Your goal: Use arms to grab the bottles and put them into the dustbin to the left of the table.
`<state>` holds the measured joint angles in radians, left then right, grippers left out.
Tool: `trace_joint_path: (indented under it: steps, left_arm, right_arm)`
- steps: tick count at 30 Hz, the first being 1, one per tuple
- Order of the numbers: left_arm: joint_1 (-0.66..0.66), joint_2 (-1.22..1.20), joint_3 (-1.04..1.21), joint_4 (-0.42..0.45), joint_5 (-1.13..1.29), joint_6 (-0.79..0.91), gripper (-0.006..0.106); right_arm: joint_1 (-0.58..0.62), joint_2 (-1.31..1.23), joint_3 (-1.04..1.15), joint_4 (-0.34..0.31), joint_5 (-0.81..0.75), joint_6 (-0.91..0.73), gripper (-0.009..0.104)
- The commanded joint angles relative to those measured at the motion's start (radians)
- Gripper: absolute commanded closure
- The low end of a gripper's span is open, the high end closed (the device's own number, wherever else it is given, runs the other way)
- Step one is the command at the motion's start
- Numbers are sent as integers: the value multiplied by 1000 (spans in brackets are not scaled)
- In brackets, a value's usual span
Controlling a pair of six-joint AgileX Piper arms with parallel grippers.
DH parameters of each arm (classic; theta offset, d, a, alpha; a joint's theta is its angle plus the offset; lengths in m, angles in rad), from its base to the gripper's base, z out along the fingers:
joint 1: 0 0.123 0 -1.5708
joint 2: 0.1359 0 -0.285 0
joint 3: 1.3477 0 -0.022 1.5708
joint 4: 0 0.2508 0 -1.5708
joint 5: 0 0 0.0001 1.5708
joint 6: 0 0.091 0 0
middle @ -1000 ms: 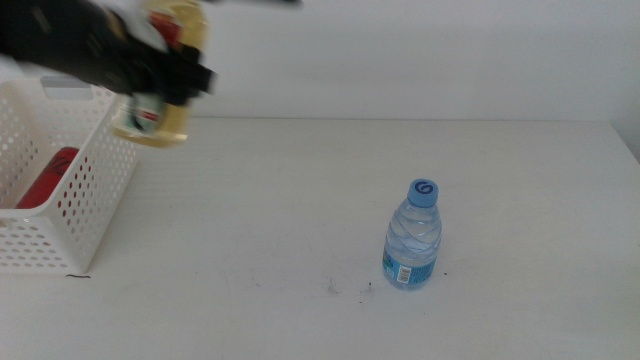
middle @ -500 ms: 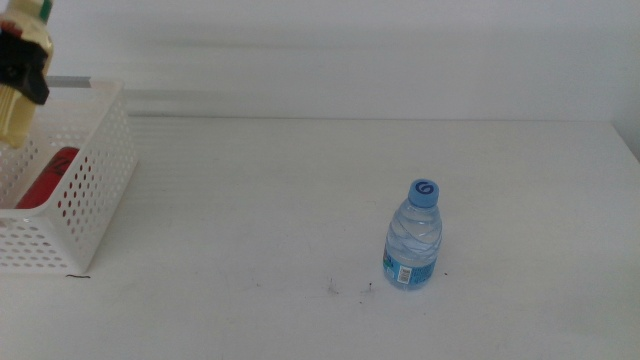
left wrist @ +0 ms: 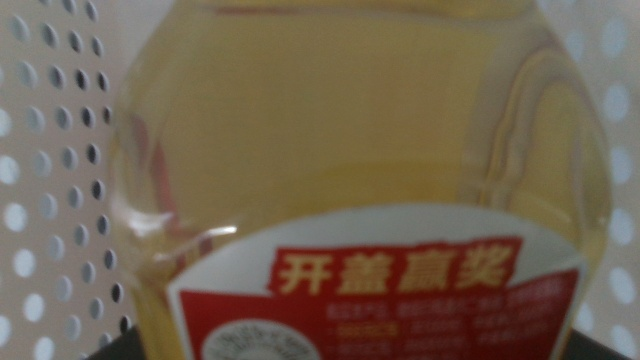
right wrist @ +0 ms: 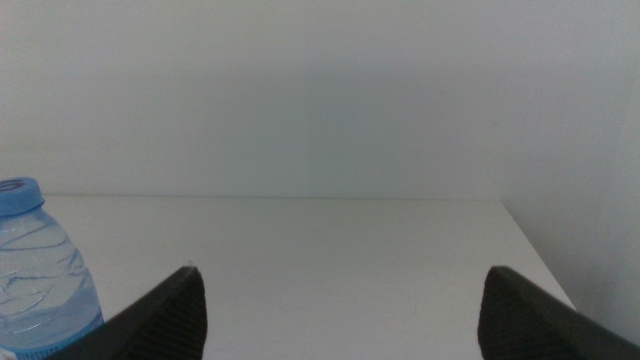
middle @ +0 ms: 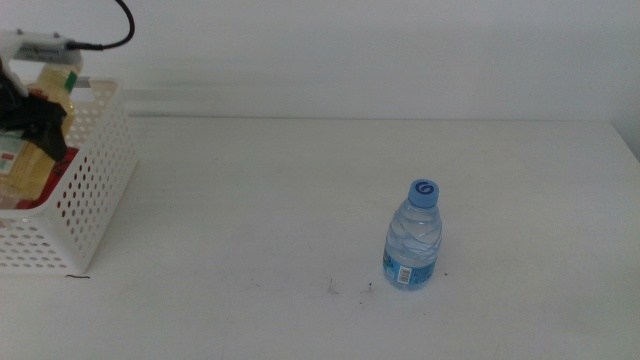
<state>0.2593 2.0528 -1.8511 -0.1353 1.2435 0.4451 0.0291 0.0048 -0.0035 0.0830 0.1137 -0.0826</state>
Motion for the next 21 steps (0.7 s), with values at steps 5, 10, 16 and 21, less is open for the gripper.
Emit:
trace_joint_path:
  steps: [5,10,16,21]
  left_arm:
    - [2,-2,39,6,-22,3,83]
    - [-2,6,44,6,-22,23,50]
    - [-8,-61,44,-9,-22,12,7]
    - [-46,-201,51,-87,-22,-19,7]
  right_arm:
    - [-7,-5,4,-2,-6,-4,4]
    - [-7,-5,4,-2,-6,-4,4]
    - [-7,-5,4,-2,-6,-4,4]
    - [-7,-5,4,-2,-6,-4,4]
